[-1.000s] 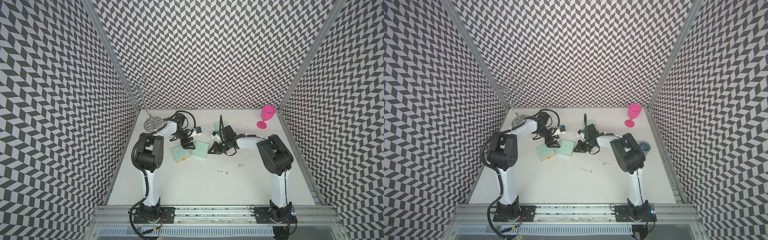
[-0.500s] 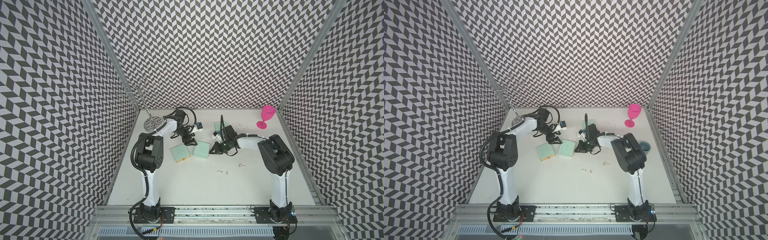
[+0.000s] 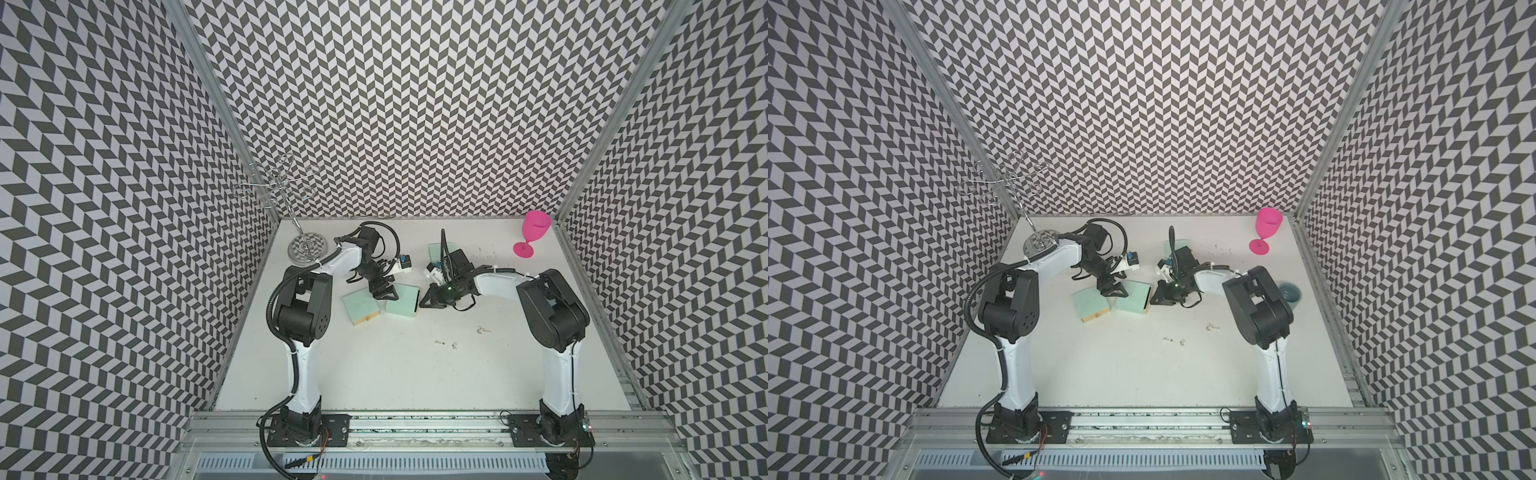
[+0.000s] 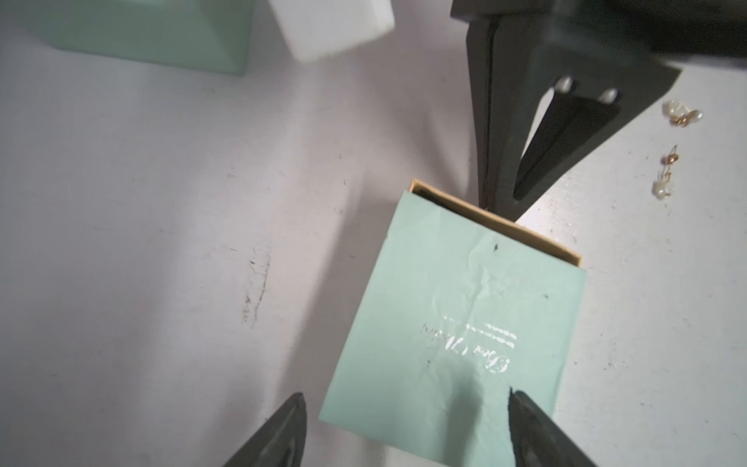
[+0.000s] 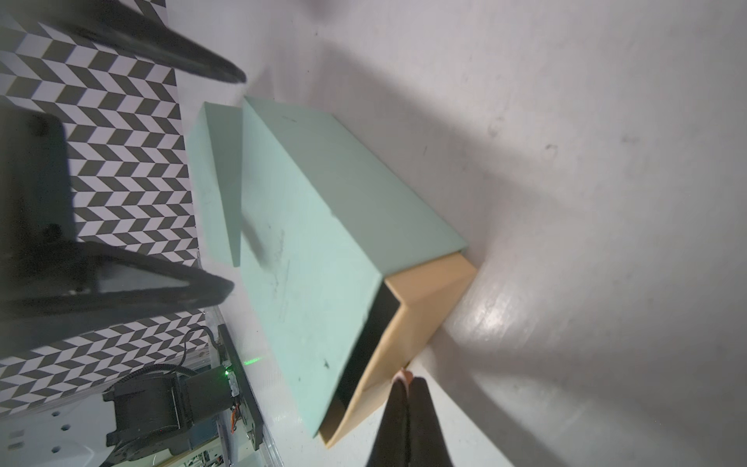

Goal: Place the earrings into the drawer-style jewelry box
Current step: Open the drawer in the jewelry box.

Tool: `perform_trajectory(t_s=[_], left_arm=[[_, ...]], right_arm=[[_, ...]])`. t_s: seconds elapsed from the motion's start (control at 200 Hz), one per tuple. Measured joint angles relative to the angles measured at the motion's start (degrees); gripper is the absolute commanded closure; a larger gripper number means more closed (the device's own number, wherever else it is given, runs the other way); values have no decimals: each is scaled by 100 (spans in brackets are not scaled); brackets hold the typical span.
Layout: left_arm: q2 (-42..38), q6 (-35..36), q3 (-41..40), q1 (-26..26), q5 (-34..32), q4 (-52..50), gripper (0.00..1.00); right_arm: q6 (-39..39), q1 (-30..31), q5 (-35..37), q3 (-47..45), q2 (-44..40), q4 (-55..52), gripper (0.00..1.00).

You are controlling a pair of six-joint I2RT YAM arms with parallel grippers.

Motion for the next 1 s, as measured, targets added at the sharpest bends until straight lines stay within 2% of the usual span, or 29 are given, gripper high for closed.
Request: perform_trajectory(t_s=[1.001], left_arm=[[94, -28, -153, 15, 74, 195, 21]], right_arm=[[-273, -39, 356, -243, -376, -382, 100]])
